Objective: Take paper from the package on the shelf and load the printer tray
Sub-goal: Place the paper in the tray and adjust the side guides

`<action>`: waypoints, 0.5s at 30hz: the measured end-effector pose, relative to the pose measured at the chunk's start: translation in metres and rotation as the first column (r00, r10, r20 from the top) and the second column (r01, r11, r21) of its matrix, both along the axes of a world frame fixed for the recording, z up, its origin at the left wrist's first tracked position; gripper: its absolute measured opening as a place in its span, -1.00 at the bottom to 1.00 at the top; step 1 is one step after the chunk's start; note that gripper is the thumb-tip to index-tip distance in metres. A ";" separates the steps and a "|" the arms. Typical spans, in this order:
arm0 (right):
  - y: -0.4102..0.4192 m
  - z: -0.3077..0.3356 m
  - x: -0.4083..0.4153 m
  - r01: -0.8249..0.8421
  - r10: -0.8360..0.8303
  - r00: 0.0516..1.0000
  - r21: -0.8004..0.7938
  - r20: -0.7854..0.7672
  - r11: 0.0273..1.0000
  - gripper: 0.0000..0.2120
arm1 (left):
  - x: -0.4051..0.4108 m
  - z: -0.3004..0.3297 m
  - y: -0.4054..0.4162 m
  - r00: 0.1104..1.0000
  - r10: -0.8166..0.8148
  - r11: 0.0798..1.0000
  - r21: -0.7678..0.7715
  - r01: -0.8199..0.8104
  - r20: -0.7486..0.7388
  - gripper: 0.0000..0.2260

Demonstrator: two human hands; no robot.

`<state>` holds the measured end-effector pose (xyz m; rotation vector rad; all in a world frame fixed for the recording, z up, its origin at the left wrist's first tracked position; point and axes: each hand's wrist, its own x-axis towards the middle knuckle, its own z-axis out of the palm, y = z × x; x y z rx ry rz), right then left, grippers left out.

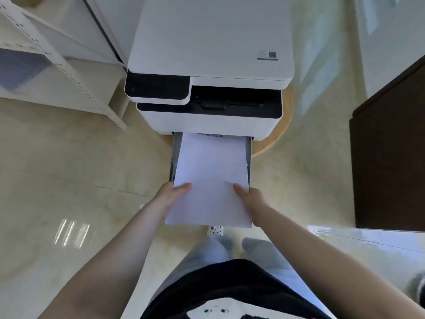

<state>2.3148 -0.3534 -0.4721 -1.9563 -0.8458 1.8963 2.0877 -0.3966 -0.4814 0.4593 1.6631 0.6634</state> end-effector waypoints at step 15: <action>-0.003 -0.025 -0.005 0.039 -0.039 0.999 -0.063 0.003 0.997 -0.87 | -0.013 -0.027 0.028 0.999 -0.026 0.996 -0.086 0.025 -0.017 -0.58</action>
